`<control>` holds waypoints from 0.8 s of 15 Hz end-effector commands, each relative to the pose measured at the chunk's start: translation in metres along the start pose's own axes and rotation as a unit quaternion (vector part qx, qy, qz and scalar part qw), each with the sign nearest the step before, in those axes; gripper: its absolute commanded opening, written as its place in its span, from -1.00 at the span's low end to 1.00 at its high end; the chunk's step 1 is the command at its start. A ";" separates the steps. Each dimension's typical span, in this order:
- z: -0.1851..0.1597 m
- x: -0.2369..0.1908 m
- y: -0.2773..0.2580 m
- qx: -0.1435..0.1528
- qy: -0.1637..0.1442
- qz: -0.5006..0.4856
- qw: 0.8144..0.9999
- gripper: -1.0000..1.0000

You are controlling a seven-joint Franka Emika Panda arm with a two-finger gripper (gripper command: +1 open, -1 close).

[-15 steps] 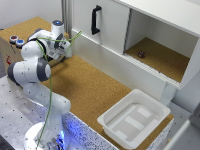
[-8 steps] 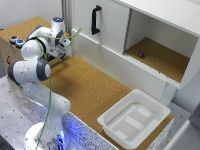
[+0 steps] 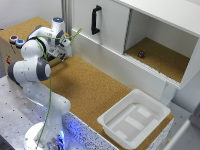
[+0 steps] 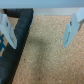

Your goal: Grasp the handle of the drawer and close it

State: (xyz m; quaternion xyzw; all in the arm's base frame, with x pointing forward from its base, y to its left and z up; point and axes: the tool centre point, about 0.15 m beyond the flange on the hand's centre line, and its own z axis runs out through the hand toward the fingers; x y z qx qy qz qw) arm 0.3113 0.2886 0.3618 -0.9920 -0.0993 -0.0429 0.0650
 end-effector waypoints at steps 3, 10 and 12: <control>-0.073 0.013 -0.034 -0.010 0.030 -0.071 0.997 1.00; -0.164 -0.032 -0.092 -0.010 0.026 -0.234 0.972 1.00; -0.165 -0.046 -0.117 -0.049 0.012 -0.313 0.948 1.00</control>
